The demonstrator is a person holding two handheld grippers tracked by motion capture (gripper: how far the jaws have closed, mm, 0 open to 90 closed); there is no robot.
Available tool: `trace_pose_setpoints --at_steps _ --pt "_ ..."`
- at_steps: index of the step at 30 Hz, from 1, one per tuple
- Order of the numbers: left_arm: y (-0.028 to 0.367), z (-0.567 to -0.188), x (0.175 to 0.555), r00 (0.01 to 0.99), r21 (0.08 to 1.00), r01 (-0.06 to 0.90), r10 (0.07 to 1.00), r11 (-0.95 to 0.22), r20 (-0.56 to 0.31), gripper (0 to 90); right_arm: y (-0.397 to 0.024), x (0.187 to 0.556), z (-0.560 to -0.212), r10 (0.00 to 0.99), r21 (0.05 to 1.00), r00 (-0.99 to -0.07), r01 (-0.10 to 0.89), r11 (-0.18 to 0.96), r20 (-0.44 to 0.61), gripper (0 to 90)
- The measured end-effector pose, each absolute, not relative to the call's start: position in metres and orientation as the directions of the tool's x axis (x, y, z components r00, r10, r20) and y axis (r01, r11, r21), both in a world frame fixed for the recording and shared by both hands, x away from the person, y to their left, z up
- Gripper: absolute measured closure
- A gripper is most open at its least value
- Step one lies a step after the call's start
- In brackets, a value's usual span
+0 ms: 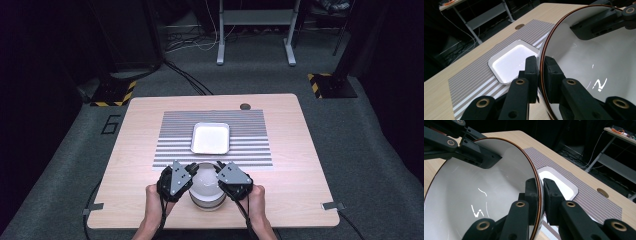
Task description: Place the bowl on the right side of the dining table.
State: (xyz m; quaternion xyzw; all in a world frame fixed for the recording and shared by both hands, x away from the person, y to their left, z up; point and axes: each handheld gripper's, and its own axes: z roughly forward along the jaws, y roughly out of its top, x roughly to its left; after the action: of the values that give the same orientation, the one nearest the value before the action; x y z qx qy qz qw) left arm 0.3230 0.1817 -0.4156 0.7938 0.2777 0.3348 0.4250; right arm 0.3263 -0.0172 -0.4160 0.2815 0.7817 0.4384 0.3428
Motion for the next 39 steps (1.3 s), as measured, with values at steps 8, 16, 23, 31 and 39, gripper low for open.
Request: trace_pose_setpoints --at_steps 8,16,23,31,39 --pt "0.181 -0.412 0.326 0.623 0.863 0.15 0.723 -0.483 0.297 82.3 -0.018 0.329 -0.413 0.746 0.88 -0.603 0.144 0.452 -0.284 82.6" --pt "0.182 -0.408 0.331 0.621 0.866 0.147 0.726 -0.478 0.295 82.4 -0.018 0.333 -0.408 0.746 0.88 -0.601 0.143 0.453 -0.286 82.6" --pt "0.184 -0.405 0.336 0.623 0.869 0.146 0.726 -0.474 0.291 82.6 -0.015 0.338 -0.405 0.746 0.879 -0.6 0.144 0.456 -0.289 82.7" --pt "0.184 -0.405 0.339 0.624 0.87 0.141 0.725 -0.471 0.292 82.7 -0.014 0.341 -0.403 0.745 0.873 -0.596 0.143 0.466 -0.3 82.8" --pt "0.185 -0.396 0.338 0.62 0.877 0.128 0.728 -0.462 0.293 83.0 -0.013 0.339 -0.394 0.745 0.873 -0.585 0.122 0.471 -0.32 82.7"
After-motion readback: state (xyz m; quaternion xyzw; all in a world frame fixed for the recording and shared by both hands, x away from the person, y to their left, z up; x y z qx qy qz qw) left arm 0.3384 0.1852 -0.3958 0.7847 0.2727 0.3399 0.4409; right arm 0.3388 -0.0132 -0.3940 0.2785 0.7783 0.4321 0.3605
